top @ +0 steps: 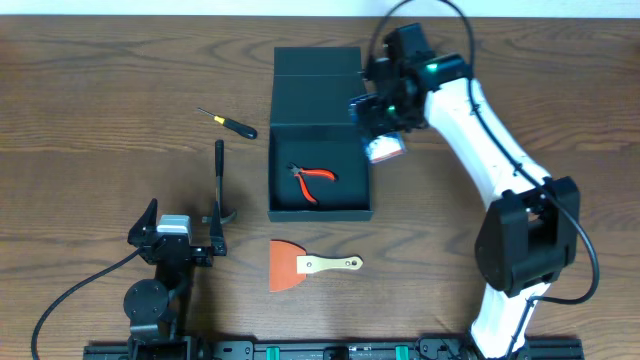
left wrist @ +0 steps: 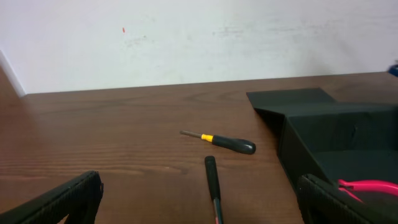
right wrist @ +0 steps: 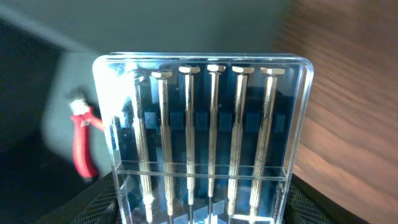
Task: Pack container
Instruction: 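Carry the screwdriver case into the black box and lower it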
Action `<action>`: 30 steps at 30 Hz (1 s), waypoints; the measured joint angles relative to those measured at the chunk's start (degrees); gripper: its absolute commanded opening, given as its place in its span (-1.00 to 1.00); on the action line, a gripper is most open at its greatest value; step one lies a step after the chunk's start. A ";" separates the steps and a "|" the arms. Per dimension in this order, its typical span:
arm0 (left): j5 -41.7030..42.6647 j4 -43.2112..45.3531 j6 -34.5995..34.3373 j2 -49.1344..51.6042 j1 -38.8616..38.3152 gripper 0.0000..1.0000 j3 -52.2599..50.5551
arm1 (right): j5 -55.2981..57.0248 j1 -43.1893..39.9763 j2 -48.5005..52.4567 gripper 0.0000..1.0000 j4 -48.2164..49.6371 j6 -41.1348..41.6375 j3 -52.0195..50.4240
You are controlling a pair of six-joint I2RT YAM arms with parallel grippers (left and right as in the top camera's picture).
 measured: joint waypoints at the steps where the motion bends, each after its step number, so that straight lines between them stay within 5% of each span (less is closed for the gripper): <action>1: 0.00 0.00 0.00 0.00 0.00 0.97 0.00 | -0.13 1.33 0.00 0.06 0.11 -1.25 0.44; 14: 0.00 0.00 0.00 0.00 0.00 0.97 0.00 | 1.22 12.04 0.00 0.15 0.22 -16.72 1.01; 30: 0.00 0.00 0.00 0.00 0.00 0.97 0.00 | 3.21 13.60 8.24 0.16 -1.36 -22.01 1.11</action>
